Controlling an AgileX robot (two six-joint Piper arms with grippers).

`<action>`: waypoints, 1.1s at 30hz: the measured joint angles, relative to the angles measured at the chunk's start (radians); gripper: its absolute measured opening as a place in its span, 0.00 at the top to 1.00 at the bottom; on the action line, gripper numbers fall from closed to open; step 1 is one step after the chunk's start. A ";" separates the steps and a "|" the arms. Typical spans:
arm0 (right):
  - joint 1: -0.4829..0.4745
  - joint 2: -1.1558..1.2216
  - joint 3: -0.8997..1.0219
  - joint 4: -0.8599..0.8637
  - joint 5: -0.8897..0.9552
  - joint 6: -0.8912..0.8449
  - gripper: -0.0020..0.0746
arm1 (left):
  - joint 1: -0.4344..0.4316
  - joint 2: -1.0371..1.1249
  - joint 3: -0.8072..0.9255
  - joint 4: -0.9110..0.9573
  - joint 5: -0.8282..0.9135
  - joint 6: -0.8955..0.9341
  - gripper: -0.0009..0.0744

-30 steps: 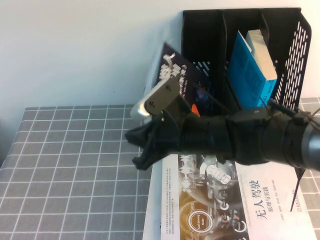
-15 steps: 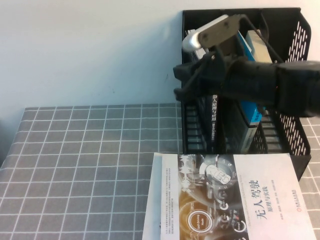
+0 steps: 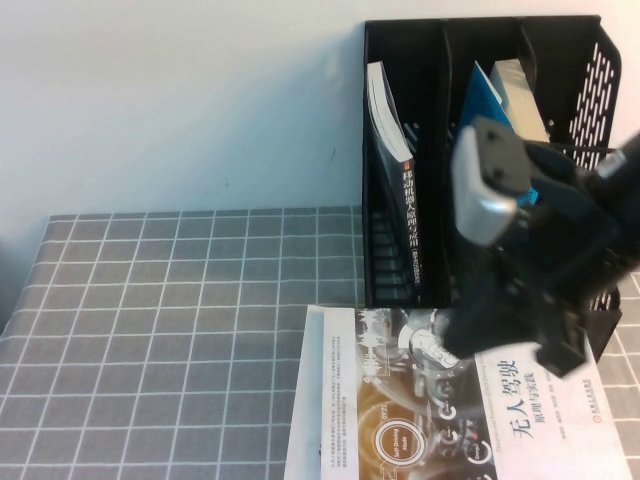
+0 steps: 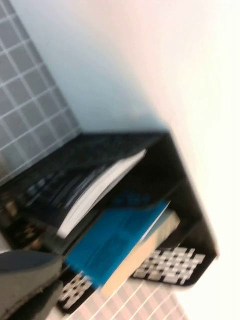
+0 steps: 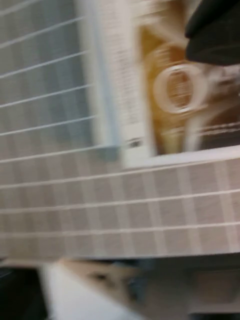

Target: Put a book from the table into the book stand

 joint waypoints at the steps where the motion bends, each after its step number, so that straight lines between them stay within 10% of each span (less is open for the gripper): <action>1: -0.001 -0.015 0.008 -0.081 0.012 0.062 0.98 | 0.000 -0.017 0.028 -0.018 0.000 0.015 0.99; 16: -0.002 -0.441 0.407 -0.757 -0.323 0.761 0.98 | 0.000 -0.459 0.866 -0.189 -0.290 0.206 0.99; 33: -0.002 -1.166 0.893 -0.813 -0.513 1.027 0.98 | 0.001 -0.870 1.520 -0.371 -0.739 0.514 0.99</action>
